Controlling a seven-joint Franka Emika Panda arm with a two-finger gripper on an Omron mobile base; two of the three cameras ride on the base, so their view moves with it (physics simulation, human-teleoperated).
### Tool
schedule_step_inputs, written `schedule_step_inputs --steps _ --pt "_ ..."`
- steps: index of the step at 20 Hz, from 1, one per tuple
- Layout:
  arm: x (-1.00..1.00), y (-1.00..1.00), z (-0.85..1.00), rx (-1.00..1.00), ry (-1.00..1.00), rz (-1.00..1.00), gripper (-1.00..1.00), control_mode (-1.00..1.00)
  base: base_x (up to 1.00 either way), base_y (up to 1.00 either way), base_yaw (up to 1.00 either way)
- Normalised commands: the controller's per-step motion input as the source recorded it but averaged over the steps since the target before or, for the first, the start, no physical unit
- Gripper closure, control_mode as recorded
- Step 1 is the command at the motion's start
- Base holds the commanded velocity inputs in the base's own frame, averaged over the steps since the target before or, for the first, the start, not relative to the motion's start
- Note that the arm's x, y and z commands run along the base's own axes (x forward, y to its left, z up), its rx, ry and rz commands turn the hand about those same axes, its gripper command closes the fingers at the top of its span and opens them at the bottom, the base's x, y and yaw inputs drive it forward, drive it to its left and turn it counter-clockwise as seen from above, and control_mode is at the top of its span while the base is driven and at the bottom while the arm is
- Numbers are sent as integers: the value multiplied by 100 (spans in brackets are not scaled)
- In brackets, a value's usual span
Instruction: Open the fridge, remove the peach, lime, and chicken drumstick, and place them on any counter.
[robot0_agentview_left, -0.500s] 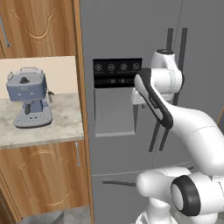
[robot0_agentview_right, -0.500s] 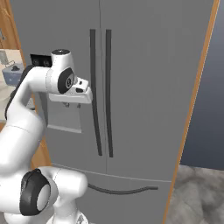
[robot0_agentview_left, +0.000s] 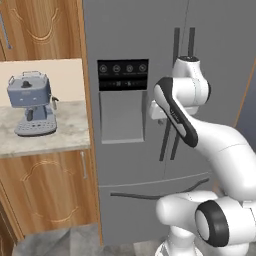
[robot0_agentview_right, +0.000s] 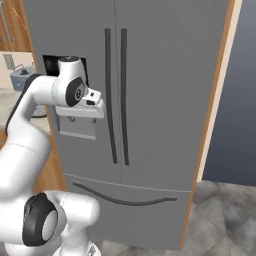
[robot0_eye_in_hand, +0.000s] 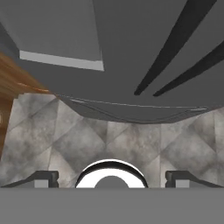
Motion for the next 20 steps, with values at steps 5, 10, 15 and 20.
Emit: schedule_step_inputs --steps 5,10,15,20 --pt "0 0 0 0 0 0 -100 100 -38 -35 -3" --pt "0 0 0 0 0 0 -100 100 -5 -16 -2" --pt "0 0 0 0 0 0 -100 100 -3 -4 -2" --pt "-10 -18 0 6 -16 -5 -100 -100 -9 -11 -6"
